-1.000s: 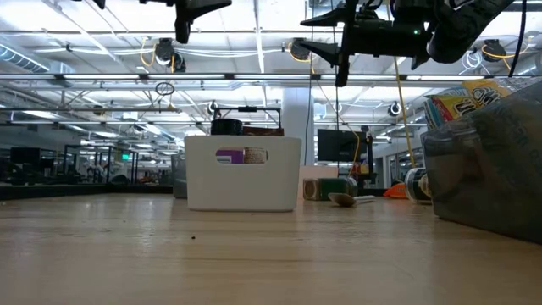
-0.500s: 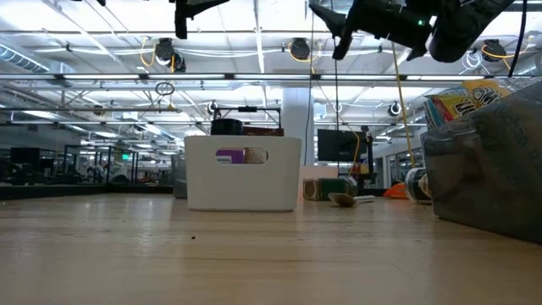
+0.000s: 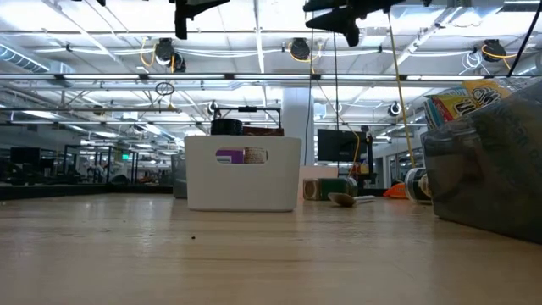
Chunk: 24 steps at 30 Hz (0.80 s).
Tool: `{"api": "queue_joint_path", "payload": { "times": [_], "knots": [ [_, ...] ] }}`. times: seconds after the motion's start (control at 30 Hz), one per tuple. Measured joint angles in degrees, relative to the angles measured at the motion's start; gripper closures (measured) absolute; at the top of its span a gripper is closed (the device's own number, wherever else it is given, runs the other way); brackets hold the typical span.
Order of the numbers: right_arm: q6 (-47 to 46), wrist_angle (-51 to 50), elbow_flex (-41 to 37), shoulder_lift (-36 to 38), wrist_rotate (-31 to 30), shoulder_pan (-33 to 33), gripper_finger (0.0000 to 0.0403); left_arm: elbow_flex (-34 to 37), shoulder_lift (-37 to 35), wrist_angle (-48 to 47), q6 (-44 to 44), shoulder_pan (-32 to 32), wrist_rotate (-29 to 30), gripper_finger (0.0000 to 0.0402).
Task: Pick & Place Food Item
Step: Put the blue pattern spoon into the top black transparent bin
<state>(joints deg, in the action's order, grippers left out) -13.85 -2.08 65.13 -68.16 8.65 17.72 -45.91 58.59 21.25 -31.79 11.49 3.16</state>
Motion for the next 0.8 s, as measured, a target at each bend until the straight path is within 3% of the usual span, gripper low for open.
{"api": "queue_joint_path", "payload": {
  "times": [0.23,0.5,0.8],
  "knots": [
    [9.5,-21.6,7.8,-1.3,-1.9,0.1,0.0245,0.0,0.0,0.0,0.0,0.0,0.0,0.0227],
    [21.5,-34.2,7.9,-1.9,-1.2,-3.5,0.0245,0.0,0.0,-0.1,-0.1,0.0,-0.1,0.0227],
    [36.3,-46.0,7.9,-11.1,-1.1,-6.2,0.0245,0.0,0.0,-0.1,0.2,0.1,-0.1,0.0227]
  ]
}}
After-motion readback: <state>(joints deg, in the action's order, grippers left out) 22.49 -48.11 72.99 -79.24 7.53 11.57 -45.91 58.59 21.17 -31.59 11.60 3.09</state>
